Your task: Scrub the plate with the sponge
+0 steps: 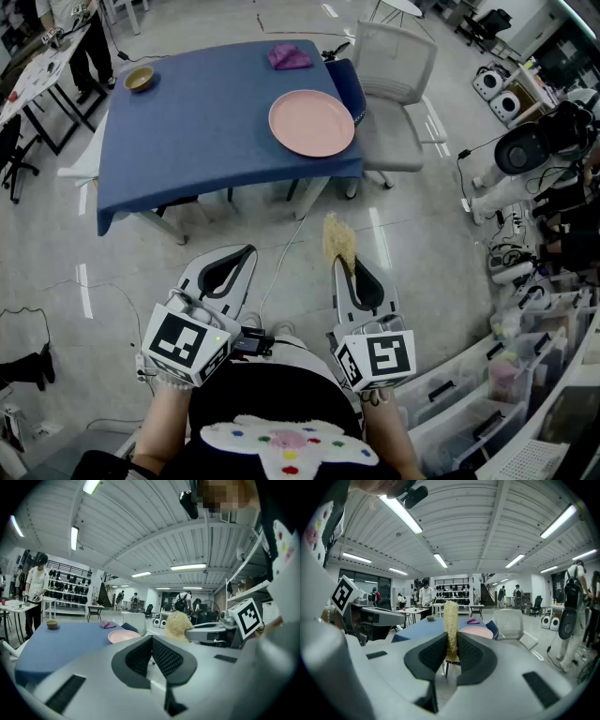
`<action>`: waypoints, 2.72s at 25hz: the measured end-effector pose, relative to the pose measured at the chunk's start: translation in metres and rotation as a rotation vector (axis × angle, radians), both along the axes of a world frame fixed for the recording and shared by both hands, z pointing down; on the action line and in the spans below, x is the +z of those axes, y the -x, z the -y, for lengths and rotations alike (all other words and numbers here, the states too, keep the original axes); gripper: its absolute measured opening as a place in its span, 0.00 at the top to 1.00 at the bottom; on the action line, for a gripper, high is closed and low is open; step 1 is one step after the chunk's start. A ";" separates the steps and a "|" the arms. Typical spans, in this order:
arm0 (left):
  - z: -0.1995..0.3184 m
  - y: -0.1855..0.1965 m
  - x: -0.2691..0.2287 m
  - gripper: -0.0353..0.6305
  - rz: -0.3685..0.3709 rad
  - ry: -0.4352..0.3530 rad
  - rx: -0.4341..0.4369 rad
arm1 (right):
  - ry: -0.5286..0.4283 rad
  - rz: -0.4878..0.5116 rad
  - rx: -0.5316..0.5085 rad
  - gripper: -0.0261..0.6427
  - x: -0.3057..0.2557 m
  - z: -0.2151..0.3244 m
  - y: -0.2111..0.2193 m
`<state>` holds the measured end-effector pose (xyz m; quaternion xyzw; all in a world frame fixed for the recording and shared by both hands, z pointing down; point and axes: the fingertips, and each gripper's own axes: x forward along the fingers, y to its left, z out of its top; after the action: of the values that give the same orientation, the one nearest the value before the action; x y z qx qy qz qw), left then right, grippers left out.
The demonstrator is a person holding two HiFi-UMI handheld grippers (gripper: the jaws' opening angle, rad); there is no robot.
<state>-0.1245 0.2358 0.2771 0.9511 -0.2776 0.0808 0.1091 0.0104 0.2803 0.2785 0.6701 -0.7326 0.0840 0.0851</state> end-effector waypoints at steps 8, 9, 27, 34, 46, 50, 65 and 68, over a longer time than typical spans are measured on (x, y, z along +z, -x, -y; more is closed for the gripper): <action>0.004 -0.001 -0.004 0.93 -0.003 -0.006 -0.003 | -0.001 0.003 0.010 0.88 0.000 0.000 -0.001; 0.003 -0.003 -0.004 0.93 -0.003 -0.005 0.000 | 0.000 0.002 0.010 0.88 0.000 0.000 -0.002; -0.010 -0.029 0.001 0.75 0.017 0.003 -0.002 | -0.008 0.052 0.015 0.87 0.003 -0.009 -0.027; -0.015 -0.036 -0.002 0.75 0.033 -0.017 -0.043 | -0.029 0.066 -0.002 0.87 0.004 -0.015 -0.036; -0.031 -0.055 -0.011 0.75 0.008 -0.056 -0.069 | -0.044 0.044 0.000 0.87 0.009 -0.042 -0.068; -0.030 -0.059 -0.011 0.75 -0.003 -0.058 -0.074 | -0.046 0.038 0.003 0.87 0.009 -0.042 -0.073; 0.025 -0.085 -0.001 0.75 -0.001 -0.044 -0.016 | -0.025 0.038 0.049 0.87 0.021 0.005 -0.090; 0.046 -0.089 0.004 0.75 -0.001 -0.033 -0.001 | -0.011 0.029 0.056 0.87 0.024 0.023 -0.093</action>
<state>-0.0356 0.1899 0.2808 0.9527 -0.2793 0.0755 0.0934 0.1034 0.2569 0.3025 0.6894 -0.7152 0.0923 0.0683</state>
